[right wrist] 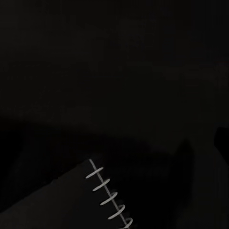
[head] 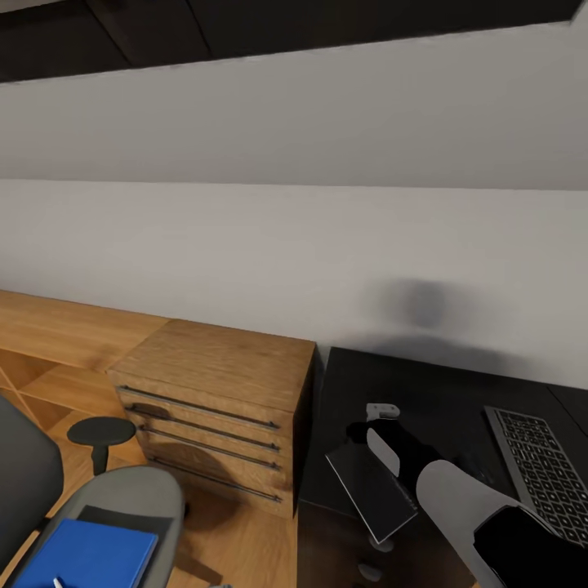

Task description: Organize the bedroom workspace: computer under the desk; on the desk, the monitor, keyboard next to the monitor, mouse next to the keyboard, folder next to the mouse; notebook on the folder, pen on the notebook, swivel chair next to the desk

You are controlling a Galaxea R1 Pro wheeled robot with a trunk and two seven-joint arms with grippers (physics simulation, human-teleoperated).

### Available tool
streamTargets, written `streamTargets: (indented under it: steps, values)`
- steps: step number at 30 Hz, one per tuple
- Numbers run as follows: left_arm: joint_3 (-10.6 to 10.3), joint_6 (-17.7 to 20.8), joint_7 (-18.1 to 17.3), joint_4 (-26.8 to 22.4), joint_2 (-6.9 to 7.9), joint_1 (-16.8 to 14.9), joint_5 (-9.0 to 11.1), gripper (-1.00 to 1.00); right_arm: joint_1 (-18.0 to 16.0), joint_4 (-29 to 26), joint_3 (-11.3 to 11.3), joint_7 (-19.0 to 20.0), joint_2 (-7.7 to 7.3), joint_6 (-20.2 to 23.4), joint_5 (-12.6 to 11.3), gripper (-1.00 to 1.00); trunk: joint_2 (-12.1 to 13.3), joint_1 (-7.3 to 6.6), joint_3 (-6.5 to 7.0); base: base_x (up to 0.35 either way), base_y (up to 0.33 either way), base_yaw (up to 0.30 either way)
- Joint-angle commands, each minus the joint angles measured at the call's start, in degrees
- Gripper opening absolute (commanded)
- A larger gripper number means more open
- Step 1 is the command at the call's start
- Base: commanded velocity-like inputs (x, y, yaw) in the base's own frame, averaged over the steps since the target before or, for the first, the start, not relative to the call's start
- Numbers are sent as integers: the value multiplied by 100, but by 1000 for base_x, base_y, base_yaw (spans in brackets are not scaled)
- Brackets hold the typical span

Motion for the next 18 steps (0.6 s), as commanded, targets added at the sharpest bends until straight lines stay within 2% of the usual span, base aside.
streamTargets:
  steps: [1, 10, 11, 16, 18]
  values:
    - [-12, 22, 37, -7, 2, 1, 43, 100, -4, -11, 48, -45, -4, 21, -53, 100, -4, 1, -5, 32, 0, 0]
    - [-12, 19, 26, 6, 5, -1, 41, 100, 3, -11, 48, -44, -9, 20, -55, 100, -4, 1, -5, 107, 0, 0]
    - [-4, 14, 41, -27, -28, -5, 46, 100, 37, -45, 59, -77, -42, -14, -40, 100, -4, 1, -5, 0, 0, 0]
    - [0, 12, 43, -131, -66, -6, 46, 100, 177, -205, 58, -169, -3, -87, -41, 100, -4, 1, -5, 0, 0, 0]
    - [-1, 15, 44, -153, -94, -8, 48, 100, 111, -138, 58, -104, 48, -95, -48, 100, -4, 1, -5, 0, 0, 0]
